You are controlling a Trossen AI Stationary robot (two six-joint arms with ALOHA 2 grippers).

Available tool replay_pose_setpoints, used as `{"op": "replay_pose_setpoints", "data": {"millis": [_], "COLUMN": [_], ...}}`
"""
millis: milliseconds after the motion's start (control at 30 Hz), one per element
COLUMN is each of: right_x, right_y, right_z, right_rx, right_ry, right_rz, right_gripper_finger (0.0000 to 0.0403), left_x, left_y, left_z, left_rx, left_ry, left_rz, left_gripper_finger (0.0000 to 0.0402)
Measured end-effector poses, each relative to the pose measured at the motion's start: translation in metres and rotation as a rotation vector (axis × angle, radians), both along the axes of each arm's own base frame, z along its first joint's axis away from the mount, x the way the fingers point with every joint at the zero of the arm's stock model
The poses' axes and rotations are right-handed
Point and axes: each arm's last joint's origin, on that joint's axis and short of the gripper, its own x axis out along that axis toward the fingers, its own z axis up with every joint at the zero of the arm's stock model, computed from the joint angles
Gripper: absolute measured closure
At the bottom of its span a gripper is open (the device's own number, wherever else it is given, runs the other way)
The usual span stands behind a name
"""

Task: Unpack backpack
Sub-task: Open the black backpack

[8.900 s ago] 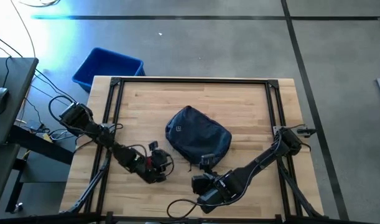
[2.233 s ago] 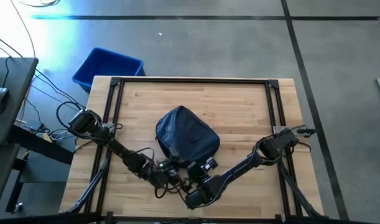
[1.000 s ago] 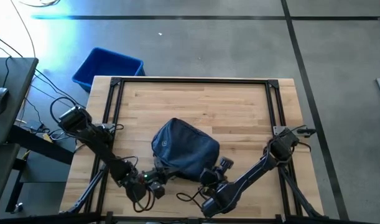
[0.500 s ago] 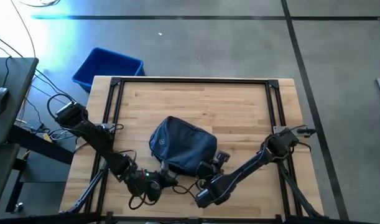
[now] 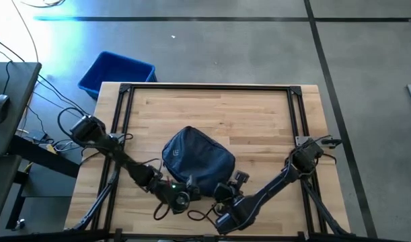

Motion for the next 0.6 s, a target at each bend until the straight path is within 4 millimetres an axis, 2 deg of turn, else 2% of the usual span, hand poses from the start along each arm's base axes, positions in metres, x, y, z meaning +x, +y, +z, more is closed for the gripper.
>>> {"op": "replay_pose_setpoints", "data": {"millis": [200, 400, 500, 600], "right_x": [0.003, 0.008, 0.009, 0.008], "right_y": [0.002, 0.004, 0.004, 0.003], "right_z": [-0.001, -0.001, -0.001, -0.001], "right_rx": [0.015, 0.029, 0.032, 0.026], "right_ry": [-0.014, -0.037, -0.041, -0.029], "right_rz": [0.027, 0.060, 0.063, 0.053], "right_gripper_finger": [0.0403, 0.0403, 0.0403, 0.0403], "left_x": [0.014, 0.020, 0.024, 0.023], "left_y": [0.004, 0.002, 0.001, -0.004], "left_z": [-0.007, -0.013, -0.014, -0.012], "left_rx": [0.026, -0.022, -0.064, -0.096], "left_ry": [-0.133, -0.137, -0.140, -0.148], "left_rz": [0.170, 0.126, 0.154, 0.168], "left_gripper_finger": [0.0211, 0.0228, 0.0282, 0.0373]}}
